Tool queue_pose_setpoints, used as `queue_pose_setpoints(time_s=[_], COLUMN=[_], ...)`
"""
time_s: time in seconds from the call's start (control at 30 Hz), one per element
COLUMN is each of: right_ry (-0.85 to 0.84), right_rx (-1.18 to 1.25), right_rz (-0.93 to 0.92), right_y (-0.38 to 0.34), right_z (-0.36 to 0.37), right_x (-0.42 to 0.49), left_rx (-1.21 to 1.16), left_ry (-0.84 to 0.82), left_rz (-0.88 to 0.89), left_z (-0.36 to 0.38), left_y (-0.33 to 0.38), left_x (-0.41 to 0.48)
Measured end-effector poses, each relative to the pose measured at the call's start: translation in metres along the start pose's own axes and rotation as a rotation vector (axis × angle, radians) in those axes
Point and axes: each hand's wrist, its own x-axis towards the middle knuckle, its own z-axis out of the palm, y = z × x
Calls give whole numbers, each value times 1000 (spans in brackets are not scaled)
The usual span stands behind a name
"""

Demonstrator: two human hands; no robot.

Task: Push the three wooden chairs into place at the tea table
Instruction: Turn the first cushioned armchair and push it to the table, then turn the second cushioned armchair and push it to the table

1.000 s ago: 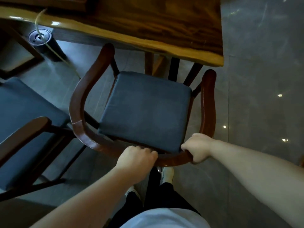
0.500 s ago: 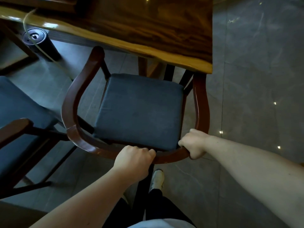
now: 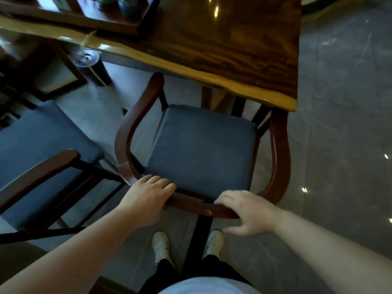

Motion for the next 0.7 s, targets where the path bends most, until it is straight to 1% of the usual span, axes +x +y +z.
queue_pose_setpoints(time_s=[0.1,0.17,0.3,0.37,0.47,0.7], right_ry=[112,136,141,134,107,54], right_rx=[12,-25,-190,-268,-368,-498], right_rz=[-80,-133,-238,-289,-348,-384], right_y=[-30,-49,-83,-107,-144,-235], right_z=[-6,-16,-33,-39,-41,-34], right_x=[22,47,103,136,177,264], left_rx=[36,50,42,39,14,-37], left_ry=[110,147,163,173,188,184], left_rz=[-106,-197,-373,-489,-611,-834], left_z=[-12,-19,-19,-17,-7,13], left_y=[-26,-39,-53,-60,-72,-141], left_x=[-28,-51,-89,-115,-153,-249])
